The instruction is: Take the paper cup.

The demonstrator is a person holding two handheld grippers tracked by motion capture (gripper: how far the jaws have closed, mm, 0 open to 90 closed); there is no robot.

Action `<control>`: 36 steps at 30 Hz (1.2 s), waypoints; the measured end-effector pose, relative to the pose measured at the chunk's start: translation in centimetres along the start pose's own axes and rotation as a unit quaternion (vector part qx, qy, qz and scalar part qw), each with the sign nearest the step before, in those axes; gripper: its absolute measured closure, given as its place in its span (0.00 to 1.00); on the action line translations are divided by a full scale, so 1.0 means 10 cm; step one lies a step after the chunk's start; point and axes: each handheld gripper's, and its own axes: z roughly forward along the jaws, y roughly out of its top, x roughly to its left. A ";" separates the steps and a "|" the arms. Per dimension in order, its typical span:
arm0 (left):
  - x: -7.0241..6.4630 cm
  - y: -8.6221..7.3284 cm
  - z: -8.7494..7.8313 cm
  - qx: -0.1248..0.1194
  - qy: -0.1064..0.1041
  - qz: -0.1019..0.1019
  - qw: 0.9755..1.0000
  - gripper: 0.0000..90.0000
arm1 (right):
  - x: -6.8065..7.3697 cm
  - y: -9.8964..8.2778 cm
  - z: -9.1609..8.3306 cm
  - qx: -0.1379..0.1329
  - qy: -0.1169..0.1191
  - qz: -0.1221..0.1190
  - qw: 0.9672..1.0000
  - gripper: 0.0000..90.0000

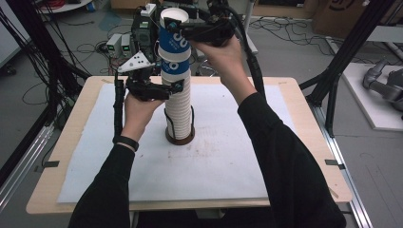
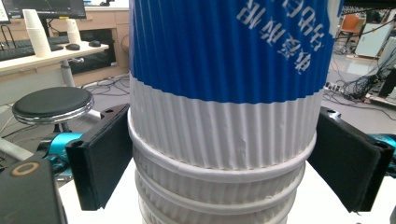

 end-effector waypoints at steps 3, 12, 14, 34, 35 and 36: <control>0.00 0.00 0.00 0.000 0.000 -0.001 1.000 0.13 | 0.03 0.07 -0.07 -0.020 0.000 -0.008 1.000 0.35; 0.00 0.00 0.00 0.001 0.001 0.001 1.000 0.13 | 0.00 0.18 -0.32 -0.051 -0.004 -0.012 0.999 0.35; 0.00 0.00 0.00 0.000 0.000 0.001 1.000 0.13 | -0.01 0.18 -0.37 -0.052 -0.007 -0.012 0.999 0.35; -0.04 0.03 -0.10 0.009 0.022 0.015 1.000 0.08 | -0.08 0.09 -0.81 -0.035 -0.023 -0.040 0.998 0.35; -0.04 0.03 -0.12 0.007 0.025 0.017 1.000 0.08 | -0.09 0.08 -0.84 -0.032 -0.025 -0.041 0.998 0.35; -0.05 0.03 -0.14 0.007 0.029 0.017 0.999 0.08 | -0.10 0.07 -0.86 -0.027 -0.026 -0.042 0.998 0.35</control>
